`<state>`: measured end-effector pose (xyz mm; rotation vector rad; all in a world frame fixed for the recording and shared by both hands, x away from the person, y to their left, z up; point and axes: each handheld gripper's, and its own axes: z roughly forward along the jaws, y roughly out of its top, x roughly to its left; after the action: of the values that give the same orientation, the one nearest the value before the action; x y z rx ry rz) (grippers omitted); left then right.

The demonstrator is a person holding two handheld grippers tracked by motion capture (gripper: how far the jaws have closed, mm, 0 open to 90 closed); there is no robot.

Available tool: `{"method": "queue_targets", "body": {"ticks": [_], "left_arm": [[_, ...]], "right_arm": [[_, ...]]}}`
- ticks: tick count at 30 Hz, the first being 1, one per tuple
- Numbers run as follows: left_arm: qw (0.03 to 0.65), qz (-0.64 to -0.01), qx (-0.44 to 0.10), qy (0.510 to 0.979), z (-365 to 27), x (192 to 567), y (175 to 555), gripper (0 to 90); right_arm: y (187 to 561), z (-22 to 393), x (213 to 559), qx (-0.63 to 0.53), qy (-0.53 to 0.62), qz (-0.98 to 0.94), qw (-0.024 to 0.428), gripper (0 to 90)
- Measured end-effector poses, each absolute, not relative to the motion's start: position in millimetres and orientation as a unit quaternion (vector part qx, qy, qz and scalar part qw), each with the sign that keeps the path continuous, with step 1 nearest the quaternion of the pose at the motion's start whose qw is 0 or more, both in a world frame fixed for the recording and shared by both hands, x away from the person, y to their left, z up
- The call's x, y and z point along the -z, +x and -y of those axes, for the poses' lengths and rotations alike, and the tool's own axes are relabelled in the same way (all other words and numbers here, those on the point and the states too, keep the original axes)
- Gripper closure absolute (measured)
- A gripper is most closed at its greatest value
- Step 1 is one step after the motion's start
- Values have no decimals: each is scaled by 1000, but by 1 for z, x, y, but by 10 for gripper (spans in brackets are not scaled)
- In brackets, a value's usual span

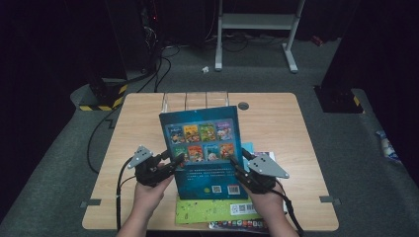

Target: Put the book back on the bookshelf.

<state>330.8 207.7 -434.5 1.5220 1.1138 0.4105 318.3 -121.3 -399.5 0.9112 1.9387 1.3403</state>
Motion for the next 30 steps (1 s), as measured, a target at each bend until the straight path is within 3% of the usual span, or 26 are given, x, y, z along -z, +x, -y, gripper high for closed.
{"method": "queue_targets", "body": {"ticks": [13,30], "left_arm": [[550,-494,-202,643,-259,439,328,462],[552,-472,-231,647,-273,430,342,462]], "right_arm": [[335,66,406,-504,312,-753,286,579],[349,47,397,-525,307,-738,292,580]]}}
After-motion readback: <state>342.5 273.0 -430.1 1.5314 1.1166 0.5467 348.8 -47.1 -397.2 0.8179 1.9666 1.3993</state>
